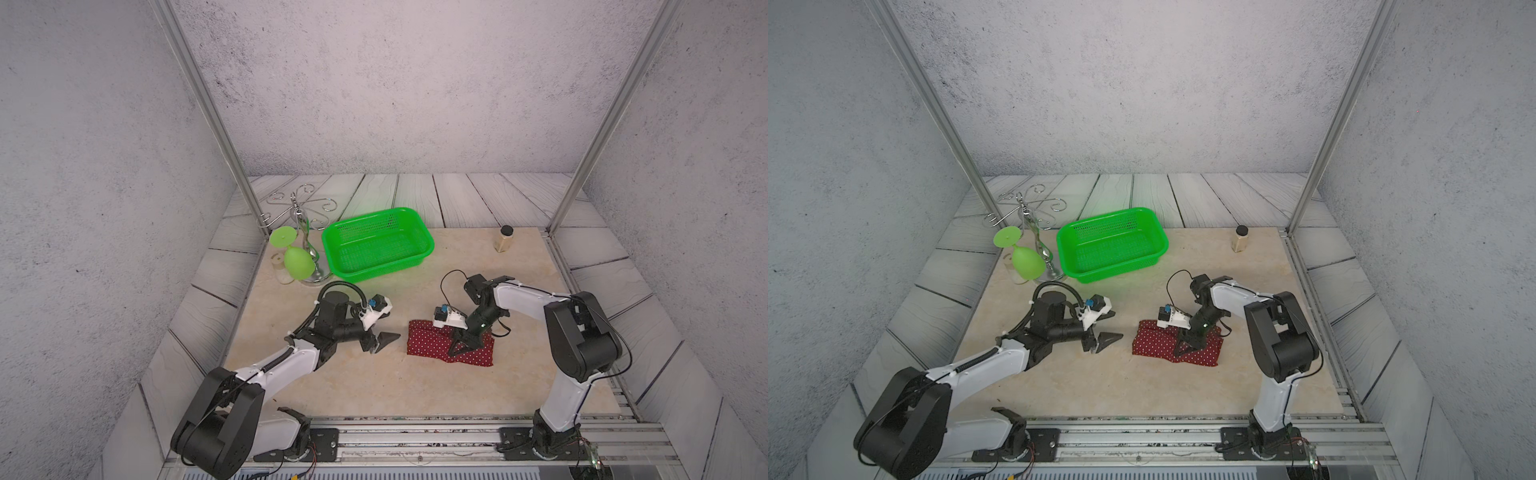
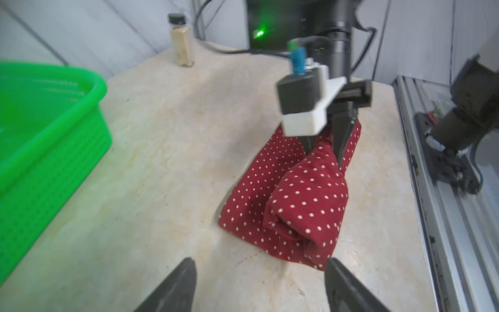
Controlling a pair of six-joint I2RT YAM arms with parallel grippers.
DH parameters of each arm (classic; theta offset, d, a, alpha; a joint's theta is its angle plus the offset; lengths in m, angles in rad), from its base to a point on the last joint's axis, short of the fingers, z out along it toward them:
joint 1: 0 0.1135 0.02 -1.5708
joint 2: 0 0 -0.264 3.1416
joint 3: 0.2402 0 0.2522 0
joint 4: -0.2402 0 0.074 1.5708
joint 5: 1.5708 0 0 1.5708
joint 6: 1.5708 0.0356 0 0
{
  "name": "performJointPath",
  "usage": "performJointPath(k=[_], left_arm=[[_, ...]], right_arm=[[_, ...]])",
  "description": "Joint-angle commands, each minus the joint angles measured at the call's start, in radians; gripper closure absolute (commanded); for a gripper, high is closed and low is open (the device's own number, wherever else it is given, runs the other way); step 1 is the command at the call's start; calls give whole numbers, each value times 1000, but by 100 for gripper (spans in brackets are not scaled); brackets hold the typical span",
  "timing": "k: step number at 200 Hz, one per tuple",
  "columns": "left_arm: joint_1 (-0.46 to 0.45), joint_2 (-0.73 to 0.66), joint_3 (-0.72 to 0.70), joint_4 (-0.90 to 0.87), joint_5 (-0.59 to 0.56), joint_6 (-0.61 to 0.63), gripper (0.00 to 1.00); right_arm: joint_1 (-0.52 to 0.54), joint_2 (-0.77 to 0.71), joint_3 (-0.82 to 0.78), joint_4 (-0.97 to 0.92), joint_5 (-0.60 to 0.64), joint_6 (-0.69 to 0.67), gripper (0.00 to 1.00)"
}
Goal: Roll up the skirts
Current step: Roll the skirt at the center of the board.
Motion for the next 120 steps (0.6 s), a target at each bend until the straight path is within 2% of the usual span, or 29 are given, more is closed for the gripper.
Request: performJointPath(k=[1, 19, 34, 65, 100, 113, 120], left_arm=[[-138, -17, -16, 72, -64, 286, 22], [-260, 14, 9, 14, -155, 406, 21], [-329, 67, 33, 30, -263, 469, 21], [-386, 213, 123, 27, -317, 550, 22], [-437, 358, 175, 126, -421, 557, 22], [-452, 389, 193, 124, -420, 558, 25], [-461, 404, 201, 118, -419, 559, 29]], right_arm=[[-5, 91, 76, -214, -113, -16, 71], [-6, 112, 95, -224, -108, -11, 71], [-5, 112, 89, -211, -101, 3, 70], [-3, 132, 106, -215, -91, 20, 69], [-3, 132, 106, -211, -89, 25, 68], [-2, 134, 107, -209, -88, 32, 66], [-2, 134, 107, -207, -86, 36, 65]])
